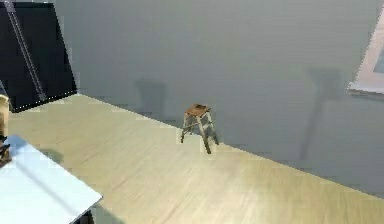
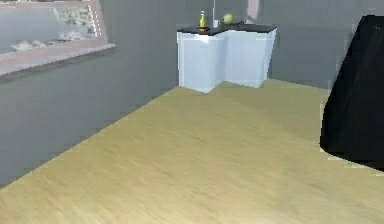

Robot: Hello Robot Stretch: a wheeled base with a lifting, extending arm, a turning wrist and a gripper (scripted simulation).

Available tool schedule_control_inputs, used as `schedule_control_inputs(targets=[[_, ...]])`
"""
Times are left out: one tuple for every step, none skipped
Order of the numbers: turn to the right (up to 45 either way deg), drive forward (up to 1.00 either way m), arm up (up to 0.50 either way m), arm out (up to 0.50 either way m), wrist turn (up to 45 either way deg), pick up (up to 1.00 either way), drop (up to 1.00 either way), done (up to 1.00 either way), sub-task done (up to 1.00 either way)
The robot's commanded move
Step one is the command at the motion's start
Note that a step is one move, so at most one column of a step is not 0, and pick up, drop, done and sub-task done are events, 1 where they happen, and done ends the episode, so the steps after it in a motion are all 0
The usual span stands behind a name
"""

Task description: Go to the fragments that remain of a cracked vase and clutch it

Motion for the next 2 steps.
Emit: schedule_control_inputs(targets=[[12.0,0.0,0.0,0.0,0.0,0.0,0.0,0.0,0.0],[0.0,0.15,0.0,0.0,0.0,0.0,0.0,0.0,0.0]])
